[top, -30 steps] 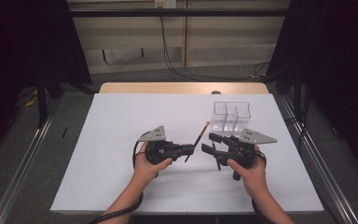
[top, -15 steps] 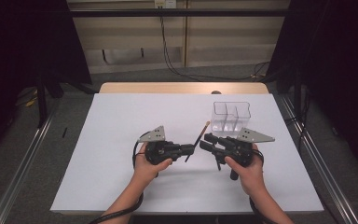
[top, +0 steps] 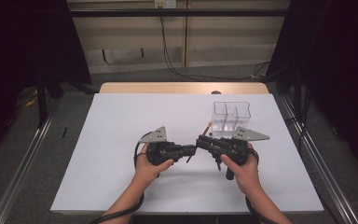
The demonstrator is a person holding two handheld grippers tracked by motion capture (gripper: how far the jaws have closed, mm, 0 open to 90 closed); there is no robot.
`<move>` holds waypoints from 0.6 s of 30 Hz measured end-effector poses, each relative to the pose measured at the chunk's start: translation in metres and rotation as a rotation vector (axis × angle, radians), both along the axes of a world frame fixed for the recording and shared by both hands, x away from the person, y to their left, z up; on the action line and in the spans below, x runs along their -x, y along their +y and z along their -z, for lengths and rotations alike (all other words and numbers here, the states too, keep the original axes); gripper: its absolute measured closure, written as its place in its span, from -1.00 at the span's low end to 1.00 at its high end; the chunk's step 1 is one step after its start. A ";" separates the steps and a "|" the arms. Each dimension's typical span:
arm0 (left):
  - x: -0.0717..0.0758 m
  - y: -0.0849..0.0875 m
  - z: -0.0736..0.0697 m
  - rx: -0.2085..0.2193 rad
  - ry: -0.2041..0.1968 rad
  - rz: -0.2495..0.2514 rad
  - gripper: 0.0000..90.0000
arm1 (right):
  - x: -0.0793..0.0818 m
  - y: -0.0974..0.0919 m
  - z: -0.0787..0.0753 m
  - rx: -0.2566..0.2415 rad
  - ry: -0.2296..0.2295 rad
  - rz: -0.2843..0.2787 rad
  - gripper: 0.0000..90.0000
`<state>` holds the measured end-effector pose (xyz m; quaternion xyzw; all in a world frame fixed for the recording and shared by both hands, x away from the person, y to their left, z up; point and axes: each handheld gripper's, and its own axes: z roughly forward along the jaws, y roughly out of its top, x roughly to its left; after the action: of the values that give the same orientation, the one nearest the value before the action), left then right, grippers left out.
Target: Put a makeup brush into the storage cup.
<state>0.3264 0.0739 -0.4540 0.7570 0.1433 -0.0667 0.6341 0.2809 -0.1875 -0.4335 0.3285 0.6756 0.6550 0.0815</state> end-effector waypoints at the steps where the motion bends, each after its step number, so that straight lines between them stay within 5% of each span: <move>1: 0.000 0.000 0.000 0.001 0.000 0.002 0.87 | 0.000 0.000 0.000 -0.011 0.003 -0.005 0.79; 7: -0.001 -0.001 0.000 0.017 0.016 0.033 0.84 | 0.001 0.003 -0.004 -0.009 -0.017 -0.045 0.86; 18: -0.002 -0.001 0.000 -0.003 0.045 0.034 0.41 | 0.000 0.001 -0.009 0.003 -0.042 -0.052 0.86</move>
<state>0.3282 0.0733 -0.4539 0.7586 0.1447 -0.0945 0.6282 0.2804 -0.1861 -0.4241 0.2970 0.6829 0.6627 0.0791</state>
